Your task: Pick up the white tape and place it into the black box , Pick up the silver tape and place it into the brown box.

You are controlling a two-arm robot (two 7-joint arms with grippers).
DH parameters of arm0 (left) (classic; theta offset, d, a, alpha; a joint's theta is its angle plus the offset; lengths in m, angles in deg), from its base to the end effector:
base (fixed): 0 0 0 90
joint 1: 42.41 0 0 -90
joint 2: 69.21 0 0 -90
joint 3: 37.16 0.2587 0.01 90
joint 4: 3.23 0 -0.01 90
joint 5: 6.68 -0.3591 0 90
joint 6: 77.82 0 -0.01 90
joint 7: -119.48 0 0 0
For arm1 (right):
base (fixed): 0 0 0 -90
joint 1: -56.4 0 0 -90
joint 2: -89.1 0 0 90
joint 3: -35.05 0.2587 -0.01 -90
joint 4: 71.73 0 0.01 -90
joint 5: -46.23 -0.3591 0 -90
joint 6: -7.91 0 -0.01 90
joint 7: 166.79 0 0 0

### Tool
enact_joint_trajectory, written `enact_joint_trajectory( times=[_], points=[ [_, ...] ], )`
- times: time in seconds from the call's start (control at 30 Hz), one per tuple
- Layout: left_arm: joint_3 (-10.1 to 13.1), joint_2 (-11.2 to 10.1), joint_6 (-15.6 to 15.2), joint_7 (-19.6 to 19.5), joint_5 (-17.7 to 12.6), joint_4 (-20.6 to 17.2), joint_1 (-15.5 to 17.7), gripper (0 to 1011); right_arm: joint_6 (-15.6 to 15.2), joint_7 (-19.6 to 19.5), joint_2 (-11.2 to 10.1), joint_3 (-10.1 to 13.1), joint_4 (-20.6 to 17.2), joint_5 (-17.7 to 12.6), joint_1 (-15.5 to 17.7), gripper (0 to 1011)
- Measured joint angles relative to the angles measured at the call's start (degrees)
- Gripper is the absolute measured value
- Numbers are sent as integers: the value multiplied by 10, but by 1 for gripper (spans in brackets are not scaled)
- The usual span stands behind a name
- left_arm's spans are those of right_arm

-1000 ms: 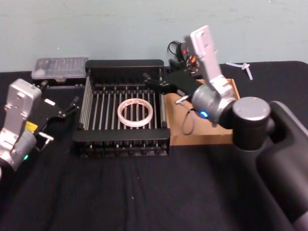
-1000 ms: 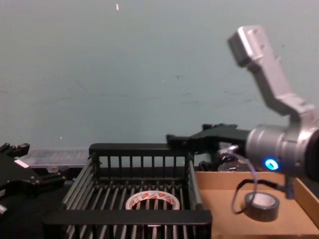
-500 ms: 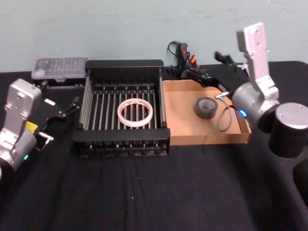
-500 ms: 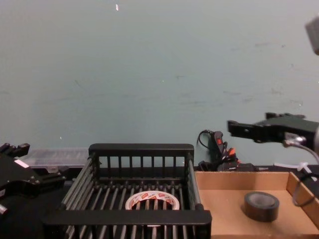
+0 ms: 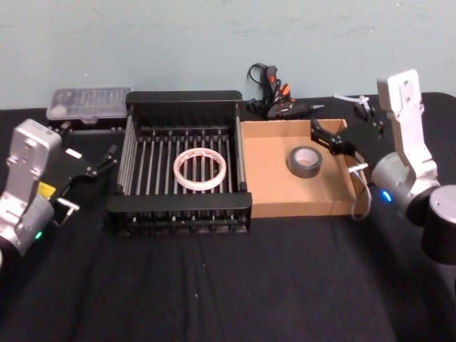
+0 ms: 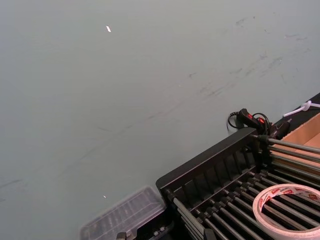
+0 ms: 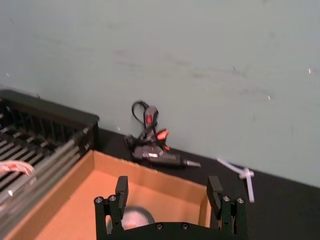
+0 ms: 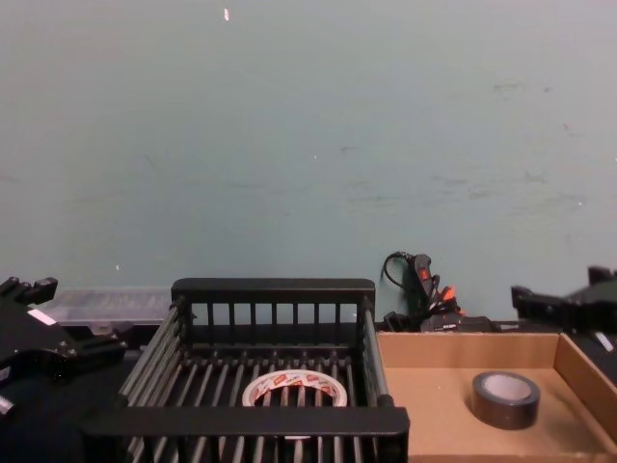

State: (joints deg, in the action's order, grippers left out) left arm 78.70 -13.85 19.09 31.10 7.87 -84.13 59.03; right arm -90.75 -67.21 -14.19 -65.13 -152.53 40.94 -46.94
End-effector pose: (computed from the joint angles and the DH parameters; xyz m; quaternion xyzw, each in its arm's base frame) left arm 0.4006 0.0516 -0.2866 0.1414 -0.1325 0.5800 0.7913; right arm 0.4340 -0.0115 -0.2418 -0.1020 -0.0174 -0.5964 0.7960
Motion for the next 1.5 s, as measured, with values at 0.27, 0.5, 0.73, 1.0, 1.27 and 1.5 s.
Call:
enact_joint_trajectory(
  times=[0.27,0.5,0.73,1.0,1.27,1.5],
  points=[
    [0,0,0,0,0,0,0,1001,-1,-2,4,12,13,9,12,1002],
    [0,0,0,0,0,0,0,1001,-3,-2,7,15,18,13,12,1002],
    [0,0,0,0,0,0,0,1001,-3,-2,7,14,18,13,12,1003],
    [0,0,0,0,0,0,0,1001,-3,-2,6,14,17,12,12,1003],
    [0,0,0,0,0,0,0,1001,-3,-2,6,13,17,12,12,1002],
    [0,0,0,0,0,0,0,1001,-3,-2,6,13,16,12,12,1002]
  ],
)
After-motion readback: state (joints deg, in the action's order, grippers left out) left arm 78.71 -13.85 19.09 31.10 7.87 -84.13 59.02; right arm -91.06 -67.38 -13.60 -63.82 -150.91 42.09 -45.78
